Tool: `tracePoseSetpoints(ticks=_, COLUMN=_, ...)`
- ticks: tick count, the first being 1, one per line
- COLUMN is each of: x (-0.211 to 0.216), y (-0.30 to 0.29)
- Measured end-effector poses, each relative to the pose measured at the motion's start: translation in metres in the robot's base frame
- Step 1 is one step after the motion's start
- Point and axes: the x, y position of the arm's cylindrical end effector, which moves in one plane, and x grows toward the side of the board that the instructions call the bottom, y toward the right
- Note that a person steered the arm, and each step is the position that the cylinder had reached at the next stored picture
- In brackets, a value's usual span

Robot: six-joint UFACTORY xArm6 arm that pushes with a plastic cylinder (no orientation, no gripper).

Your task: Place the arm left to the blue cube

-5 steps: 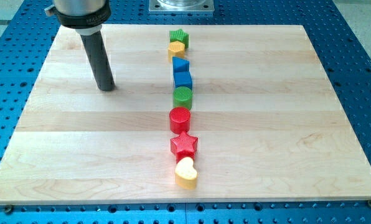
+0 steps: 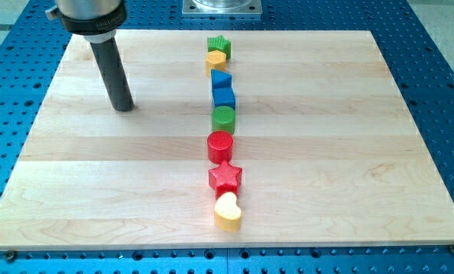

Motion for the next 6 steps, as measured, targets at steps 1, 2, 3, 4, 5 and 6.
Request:
tracePoseSetpoints(ticks=1, x=0.0, y=-0.01)
tracePoseSetpoints(ticks=2, x=0.0, y=-0.021)
tracePoseSetpoints(ticks=3, x=0.0, y=-0.031)
tracePoseSetpoints(ticks=4, x=0.0, y=-0.039)
tracePoseSetpoints(ticks=5, x=0.0, y=-0.04)
tracePoseSetpoints(ticks=6, x=0.0, y=-0.04)
